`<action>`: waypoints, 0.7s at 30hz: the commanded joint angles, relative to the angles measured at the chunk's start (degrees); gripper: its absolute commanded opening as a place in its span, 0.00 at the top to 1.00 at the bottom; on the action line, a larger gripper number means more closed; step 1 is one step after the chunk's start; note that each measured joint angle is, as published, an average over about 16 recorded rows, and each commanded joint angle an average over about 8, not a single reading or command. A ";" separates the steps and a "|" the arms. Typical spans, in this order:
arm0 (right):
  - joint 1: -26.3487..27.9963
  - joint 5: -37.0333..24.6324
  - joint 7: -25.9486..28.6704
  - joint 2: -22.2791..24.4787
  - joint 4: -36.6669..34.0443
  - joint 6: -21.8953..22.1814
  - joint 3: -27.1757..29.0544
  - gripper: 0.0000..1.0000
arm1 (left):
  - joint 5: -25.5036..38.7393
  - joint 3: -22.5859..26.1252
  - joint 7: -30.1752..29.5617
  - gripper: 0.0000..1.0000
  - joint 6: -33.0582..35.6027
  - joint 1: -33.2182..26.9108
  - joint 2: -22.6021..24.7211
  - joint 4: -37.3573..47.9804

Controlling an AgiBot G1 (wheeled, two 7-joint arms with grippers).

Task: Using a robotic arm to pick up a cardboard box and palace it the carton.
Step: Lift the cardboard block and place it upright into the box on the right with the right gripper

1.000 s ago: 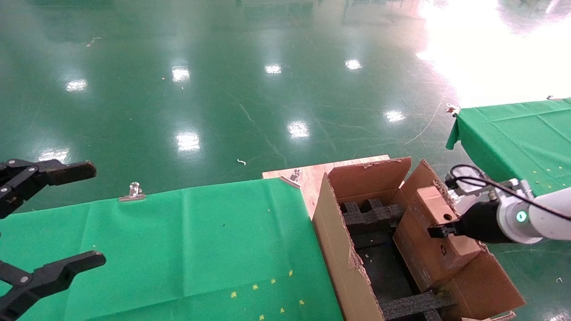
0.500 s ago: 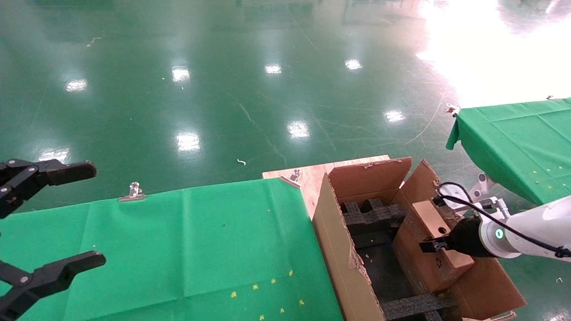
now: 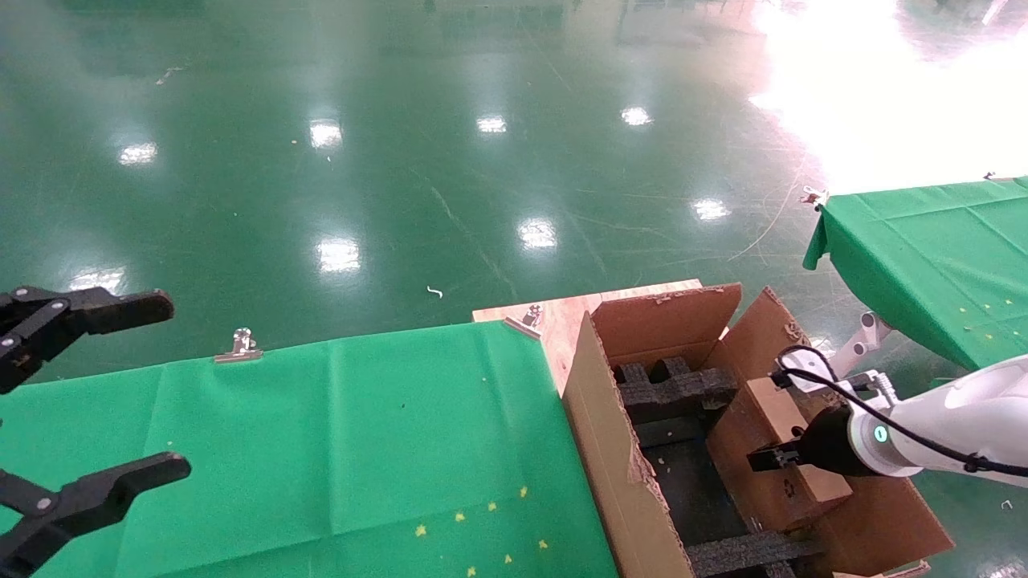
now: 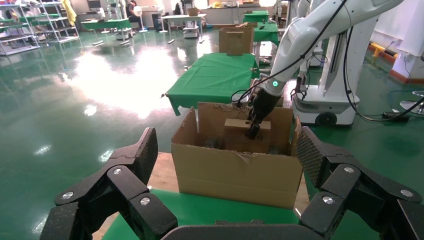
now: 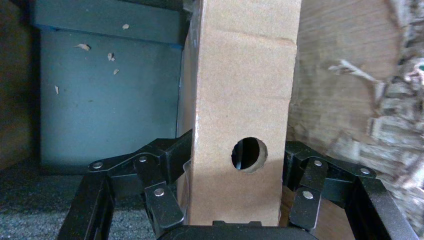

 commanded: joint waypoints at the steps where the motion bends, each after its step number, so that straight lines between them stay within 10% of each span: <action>1: -0.49 0.19 -0.22 -0.48 -0.62 0.32 -0.18 1.00 | 0.00 0.00 0.00 0.00 0.00 0.00 0.00 0.00; 11: -2.17 2.15 -1.82 -3.21 -4.45 0.80 -0.64 0.99 | 0.00 0.00 0.00 0.00 0.00 0.00 0.00 0.00; 19: -2.44 3.31 -2.58 -3.94 -5.63 0.52 -0.64 0.02 | -0.01 -0.01 0.00 0.00 -0.02 0.01 -0.01 0.01; 21: -2.45 3.36 -2.60 -3.96 -5.64 0.48 -0.65 0.00 | -0.01 -0.01 0.00 0.00 -0.02 0.01 -0.01 0.01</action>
